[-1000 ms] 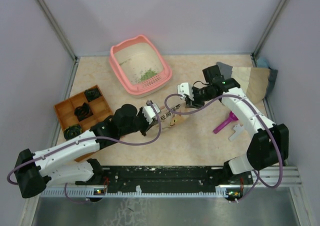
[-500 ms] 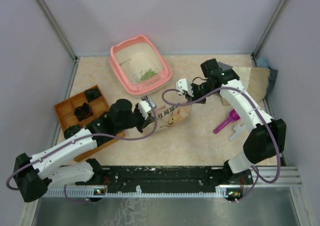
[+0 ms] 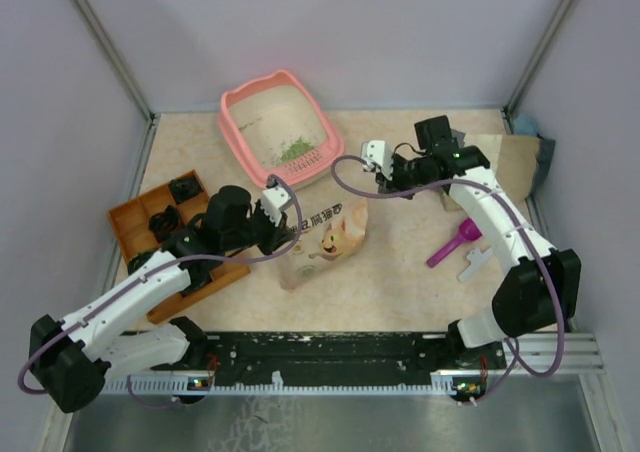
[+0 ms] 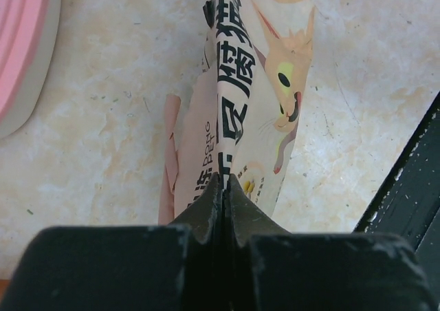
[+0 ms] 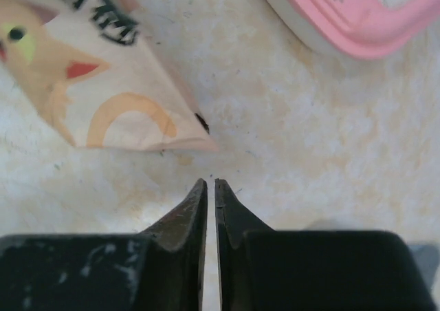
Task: Fill the litter box with clean litter
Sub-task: Close the cat litter bag at the center of the board.
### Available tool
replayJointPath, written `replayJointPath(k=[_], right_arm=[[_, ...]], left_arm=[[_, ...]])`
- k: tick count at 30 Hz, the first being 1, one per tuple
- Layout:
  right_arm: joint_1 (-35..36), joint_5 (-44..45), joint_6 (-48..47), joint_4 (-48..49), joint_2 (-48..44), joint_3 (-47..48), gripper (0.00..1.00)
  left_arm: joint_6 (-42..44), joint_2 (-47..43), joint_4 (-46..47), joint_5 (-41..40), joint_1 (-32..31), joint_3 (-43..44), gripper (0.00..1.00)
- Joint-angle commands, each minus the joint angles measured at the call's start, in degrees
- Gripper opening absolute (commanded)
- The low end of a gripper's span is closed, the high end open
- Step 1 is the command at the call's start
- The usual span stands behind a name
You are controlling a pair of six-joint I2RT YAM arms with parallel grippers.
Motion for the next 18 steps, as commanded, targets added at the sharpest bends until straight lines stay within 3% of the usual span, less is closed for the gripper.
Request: replayJointPath(k=[1, 4, 7, 18], right_arm=[[0.2, 8.3, 38.2, 29.8, -8.6, -6.5, 0.11], [0.3, 20.2, 64.5, 39.7, -14.5, -13.5, 0.10], [0.3, 28.5, 80.8, 42.8, -20.0, -20.9, 0.10], [0.2, 54.3, 102.2, 14.8, -26.4, -21.3, 0.22]], left_arm=[[-1.6, -1.4, 9.0, 4.5, 1.0, 0.0, 0.00], [-2.1, -1.7, 10.6, 6.3, 1.0, -0.9, 0.00], [-2.4, -2.3, 11.6, 8.1, 1.1, -0.9, 0.00], [-1.1, -4.0, 10.5, 7.9, 1.1, -2.0, 0.00]])
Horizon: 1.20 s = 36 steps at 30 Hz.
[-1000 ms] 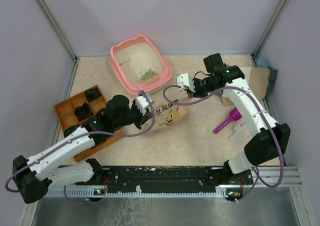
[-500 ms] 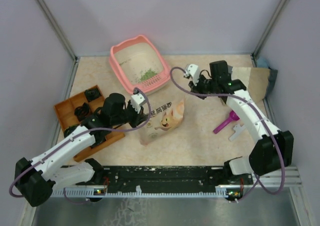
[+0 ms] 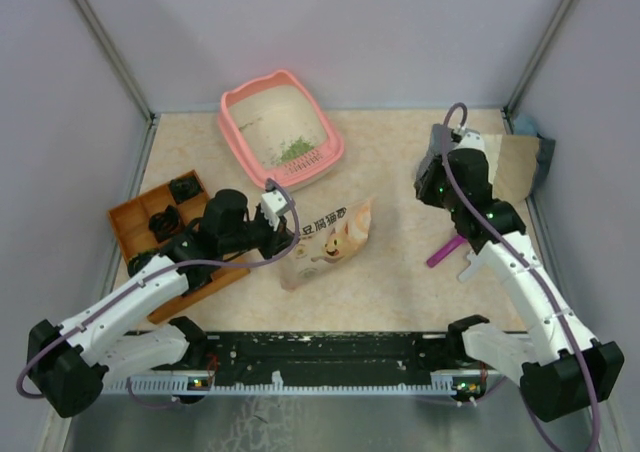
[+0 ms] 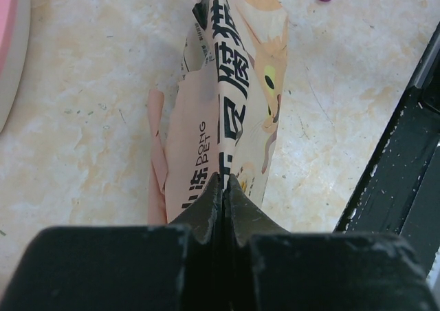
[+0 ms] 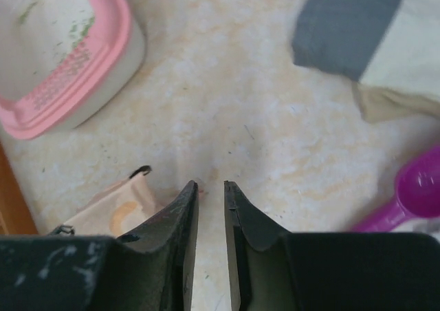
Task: Fill the litter box with clean litter
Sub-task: Pick up the clamp at the center of the board.
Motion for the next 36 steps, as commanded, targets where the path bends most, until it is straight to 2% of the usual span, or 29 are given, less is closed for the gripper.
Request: replayJointPath(k=[1, 4, 11, 16, 19, 26, 36], right_arm=[[-0.1, 15.7, 14.8, -11.8, -1.0, -0.2, 0.26], [-2.2, 18.3, 17.1, -12.6, -2.2, -3.3, 0.33], [-15.7, 17.6, 17.3, -11.6, -3.8, -9.4, 0.33], [-17.5, 23.9, 21.0, -15.4, -4.1, -10.4, 0.33], [-19.2, 24.3, 22.4, -15.4, -4.8, -12.2, 0.33], [-28.1, 25.7, 26.5, -17.2, -2.5, -14.9, 0.34], [-29.6, 23.8, 36.9, -14.3, 1.3, -20.5, 0.49]], left_arm=[[0.5, -2.2, 7.4, 2.5, 0.2, 0.4, 0.00], [0.7, -2.2, 7.3, 3.4, 0.2, 0.6, 0.00], [1.9, -2.3, 6.8, 2.9, 0.2, 0.3, 0.00], [2.0, -2.0, 6.6, 3.1, 0.2, 0.5, 0.00], [2.3, -2.1, 6.4, 2.9, 0.2, 0.3, 0.00], [2.6, -1.5, 6.4, 3.9, 0.2, 0.4, 0.00], [2.5, -1.7, 7.9, 3.3, 0.2, -0.6, 0.00]])
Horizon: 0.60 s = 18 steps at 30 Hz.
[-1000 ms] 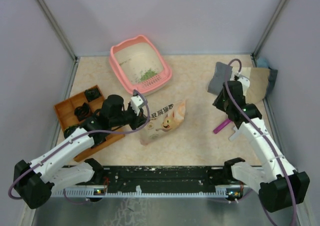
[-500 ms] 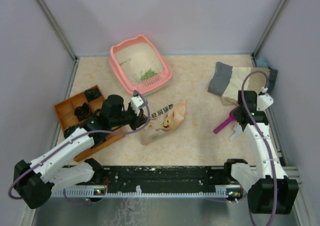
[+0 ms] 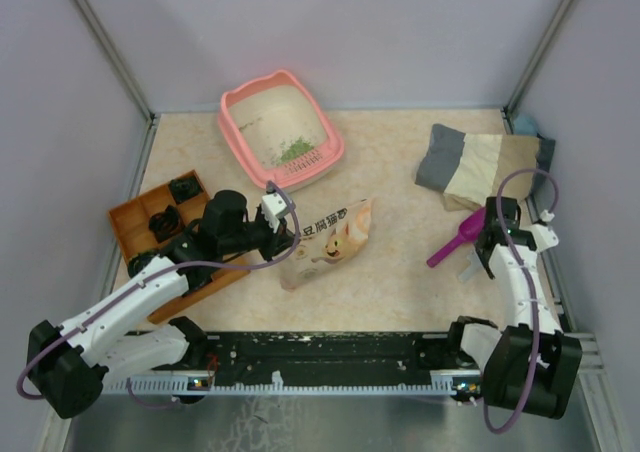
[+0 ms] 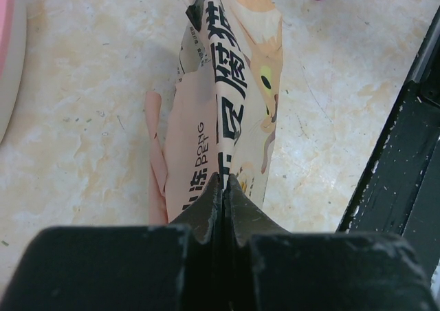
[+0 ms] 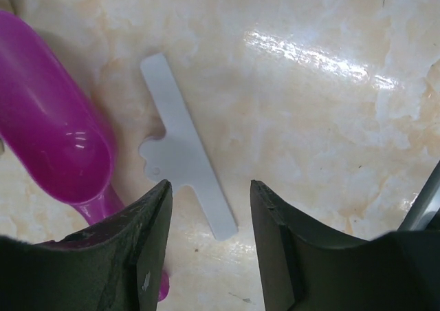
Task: Fill the litter box with clean litter
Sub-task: Pick up the clamp at the center of the board.
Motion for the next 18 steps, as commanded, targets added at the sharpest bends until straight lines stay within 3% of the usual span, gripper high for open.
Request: replayJointPath(k=[1, 18], right_arm=[[-0.5, 0.6, 5.5, 2.8, 2.1, -0.9, 0.50], [-0.8, 4.9, 7.5, 11.6, 13.0, 1.1, 0.55]], left_arm=[[0.6, -1.0, 6.4, 1.5, 0.2, 0.6, 0.00], [2.4, -1.7, 5.2, 1.7, 0.2, 1.3, 0.00]])
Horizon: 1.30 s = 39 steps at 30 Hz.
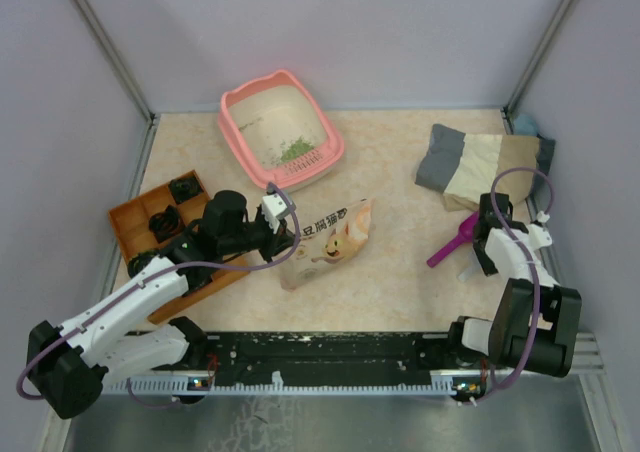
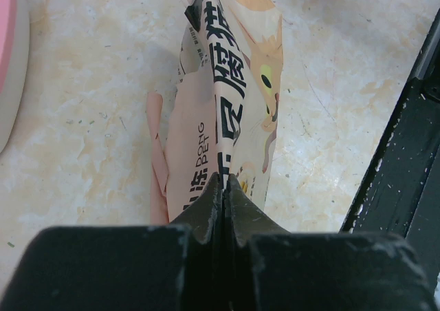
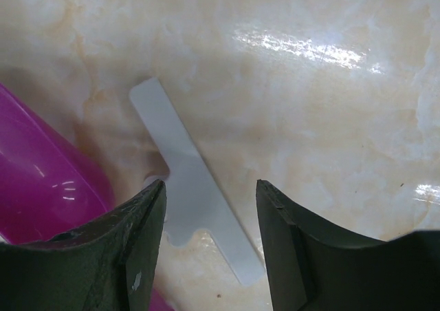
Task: Fill the litter box with clean litter
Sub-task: Pick up the clamp at the center of the board.
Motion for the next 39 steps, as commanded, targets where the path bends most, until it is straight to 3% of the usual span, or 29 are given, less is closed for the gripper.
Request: replayJointPath(k=[1, 17, 24, 29, 39], right_arm=[[-0.8, 3.6, 0.4, 4.6, 0.9, 2.5, 0.55], [-1.5, 4.8, 1.6, 8.6, 10.1, 5.4, 0.55], [-1.6, 3.9, 4.6, 4.0, 19.0, 9.0, 0.54], [-2.0, 3.5, 5.1, 2.0, 21.1, 10.7, 0.43], [-2.0, 4.6, 6.5, -0.5, 19.6, 9.5, 0.07]], left_arm=[[0.8, -1.7, 5.2, 1.9, 0.2, 1.2, 0.00], [0.6, -1.8, 6.1, 1.2, 0.2, 0.8, 0.00], [1.1, -0.3, 5.0, -0.3, 0.2, 2.3, 0.00], [1.3, -1.0, 4.2, -2.3, 0.2, 3.4, 0.00], [1.2, -1.8, 3.3, -3.3, 0.2, 3.8, 0.00]])
